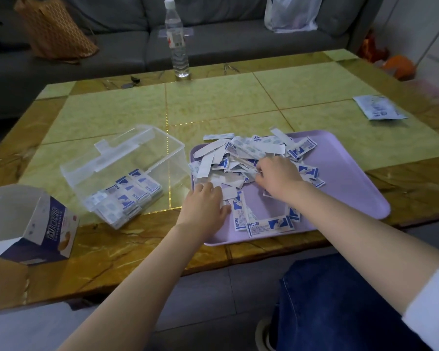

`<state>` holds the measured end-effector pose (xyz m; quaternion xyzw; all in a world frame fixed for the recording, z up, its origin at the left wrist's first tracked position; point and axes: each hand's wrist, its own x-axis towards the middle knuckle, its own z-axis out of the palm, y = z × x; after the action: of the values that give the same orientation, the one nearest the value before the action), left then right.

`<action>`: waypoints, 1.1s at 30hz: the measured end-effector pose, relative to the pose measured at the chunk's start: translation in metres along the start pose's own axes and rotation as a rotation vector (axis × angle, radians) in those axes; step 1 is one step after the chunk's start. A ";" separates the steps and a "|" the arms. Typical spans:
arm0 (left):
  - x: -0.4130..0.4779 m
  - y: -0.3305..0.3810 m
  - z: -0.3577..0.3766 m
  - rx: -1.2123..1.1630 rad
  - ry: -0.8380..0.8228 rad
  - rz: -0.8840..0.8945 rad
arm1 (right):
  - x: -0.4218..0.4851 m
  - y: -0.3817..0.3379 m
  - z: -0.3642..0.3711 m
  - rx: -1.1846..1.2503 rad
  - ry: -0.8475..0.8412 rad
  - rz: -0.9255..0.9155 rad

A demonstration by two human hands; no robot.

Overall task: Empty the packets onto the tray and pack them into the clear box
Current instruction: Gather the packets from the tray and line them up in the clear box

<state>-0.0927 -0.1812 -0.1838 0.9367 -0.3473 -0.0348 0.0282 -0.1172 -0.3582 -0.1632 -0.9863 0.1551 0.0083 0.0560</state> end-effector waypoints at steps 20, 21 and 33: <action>-0.007 -0.013 -0.047 -0.442 0.417 0.000 | -0.039 -0.029 -0.031 0.134 0.036 -0.309; -0.007 -0.013 -0.045 -0.386 0.340 0.011 | -0.040 -0.031 -0.026 0.126 0.016 -0.323; -0.006 -0.007 -0.022 -0.213 0.039 -0.056 | -0.045 -0.010 -0.012 0.166 -0.160 -0.217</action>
<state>-0.0908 -0.1710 -0.1618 0.9383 -0.3145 -0.0542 0.1331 -0.1574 -0.3367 -0.1491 -0.9854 0.0428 0.0679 0.1500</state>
